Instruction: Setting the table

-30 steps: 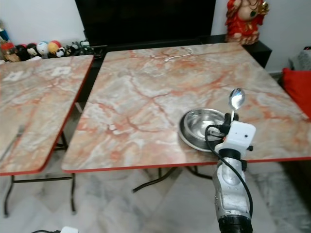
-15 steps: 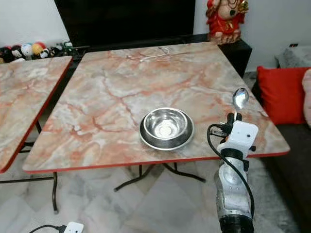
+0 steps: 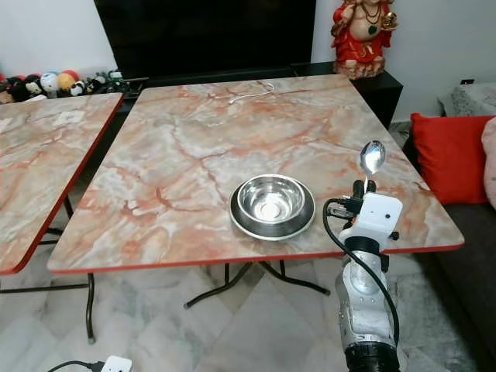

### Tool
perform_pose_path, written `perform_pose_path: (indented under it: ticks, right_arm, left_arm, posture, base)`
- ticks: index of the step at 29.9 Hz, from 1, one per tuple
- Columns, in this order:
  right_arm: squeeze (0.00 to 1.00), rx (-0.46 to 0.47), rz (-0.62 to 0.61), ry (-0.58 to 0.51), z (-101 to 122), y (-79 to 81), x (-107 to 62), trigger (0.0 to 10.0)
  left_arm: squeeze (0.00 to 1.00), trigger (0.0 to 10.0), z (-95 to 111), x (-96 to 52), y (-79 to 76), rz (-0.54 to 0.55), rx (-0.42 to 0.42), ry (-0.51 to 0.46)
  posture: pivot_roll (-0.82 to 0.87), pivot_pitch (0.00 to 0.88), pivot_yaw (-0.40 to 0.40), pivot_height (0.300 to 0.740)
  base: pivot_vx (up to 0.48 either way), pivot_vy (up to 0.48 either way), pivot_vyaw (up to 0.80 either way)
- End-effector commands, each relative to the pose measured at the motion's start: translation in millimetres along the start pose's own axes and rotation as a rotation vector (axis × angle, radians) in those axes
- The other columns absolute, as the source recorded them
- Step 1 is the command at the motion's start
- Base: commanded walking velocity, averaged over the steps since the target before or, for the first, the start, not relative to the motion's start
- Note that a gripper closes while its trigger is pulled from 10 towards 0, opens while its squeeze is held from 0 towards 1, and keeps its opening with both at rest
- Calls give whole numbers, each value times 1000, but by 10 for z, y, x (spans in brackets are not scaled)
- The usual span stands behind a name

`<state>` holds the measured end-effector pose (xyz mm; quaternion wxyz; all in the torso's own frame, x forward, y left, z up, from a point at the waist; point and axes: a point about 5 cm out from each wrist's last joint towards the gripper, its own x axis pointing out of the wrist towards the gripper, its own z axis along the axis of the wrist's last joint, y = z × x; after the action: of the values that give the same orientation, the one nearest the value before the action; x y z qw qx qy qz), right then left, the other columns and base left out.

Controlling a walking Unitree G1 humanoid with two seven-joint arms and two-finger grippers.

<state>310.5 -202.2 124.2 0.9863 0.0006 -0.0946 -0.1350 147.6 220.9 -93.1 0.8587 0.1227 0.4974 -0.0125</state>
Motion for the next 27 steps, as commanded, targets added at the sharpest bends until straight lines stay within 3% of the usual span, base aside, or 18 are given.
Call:
perform_pose_path:
  ticks: [1,5,13,20,23,25,27]
  right_arm:
    - [0,-2,13,-2,19,40,42,10000]
    - [0,-3,15,-2,27,52,68,10000]
    - [0,-17,-7,-2,33,5,79,10000]
    - [0,-33,-40,1,24,-133,53,10000]
    - [0,-68,-15,32,19,-215,75,10000]
    - [0,-158,27,83,38,-329,149,10000]
    - [0,-158,28,86,63,-381,184,10000]
  left_arm:
    - [0,10000,-3,-3,26,1,10,0]
    - [0,10000,-6,-3,31,5,10,1]
    - [0,10000,8,0,22,8,12,-5]
    - [0,10000,10,0,11,4,13,-7]
    - [0,10000,26,3,7,2,14,-11]
    - [0,10000,54,7,23,6,8,-19]
    - [0,10000,58,7,39,9,7,-20]
  posture:
    - [-163,0,64,740]
    - [-168,0,65,740]
    - [-178,0,70,740]
    - [-185,0,74,740]
    - [-188,0,74,740]
    - [-186,0,73,740]
    - [-188,0,73,740]
  base:
    - [311,0,0]
    - [308,0,0]
    - [0,0,0]
    - [0,0,0]
    - [0,0,0]
    - [0,0,0]
    - [0,0,0]
